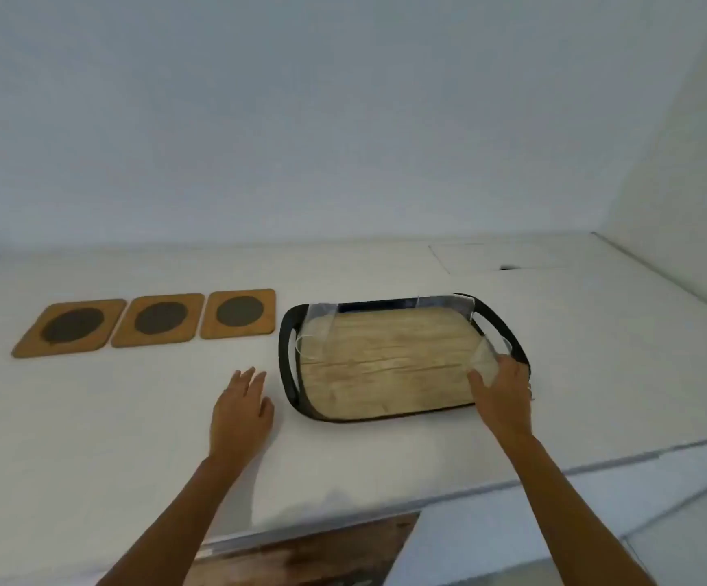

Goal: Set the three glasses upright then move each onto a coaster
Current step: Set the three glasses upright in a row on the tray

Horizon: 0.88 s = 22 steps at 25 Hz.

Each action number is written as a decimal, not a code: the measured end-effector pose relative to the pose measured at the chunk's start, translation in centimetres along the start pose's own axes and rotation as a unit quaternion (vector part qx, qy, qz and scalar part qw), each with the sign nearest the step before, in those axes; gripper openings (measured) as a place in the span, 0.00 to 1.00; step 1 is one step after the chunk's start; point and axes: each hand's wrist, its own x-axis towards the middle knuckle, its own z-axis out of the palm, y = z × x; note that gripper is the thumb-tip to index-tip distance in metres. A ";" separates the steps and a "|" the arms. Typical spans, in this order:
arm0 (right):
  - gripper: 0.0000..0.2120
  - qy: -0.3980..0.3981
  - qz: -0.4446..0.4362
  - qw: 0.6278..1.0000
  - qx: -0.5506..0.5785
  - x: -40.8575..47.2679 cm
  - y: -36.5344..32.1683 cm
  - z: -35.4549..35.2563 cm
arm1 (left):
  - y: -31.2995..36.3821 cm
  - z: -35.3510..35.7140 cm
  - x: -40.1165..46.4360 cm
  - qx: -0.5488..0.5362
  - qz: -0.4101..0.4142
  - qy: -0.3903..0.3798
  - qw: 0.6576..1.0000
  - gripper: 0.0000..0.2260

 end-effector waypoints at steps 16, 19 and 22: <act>0.45 -0.155 0.180 0.970 0.049 10.3 -0.2 3.6 | -1.2 2.2 3.8 0.087 -0.046 -0.083 0.992 0.33; 0.42 -0.141 0.088 0.980 0.112 10.2 -2.4 5.7 | -1.1 2.3 3.8 0.087 -0.048 -0.080 0.992 0.35; 0.37 -0.127 0.022 0.973 0.190 9.3 -4.6 7.5 | -1.3 2.5 3.9 0.090 -0.058 -0.084 0.991 0.33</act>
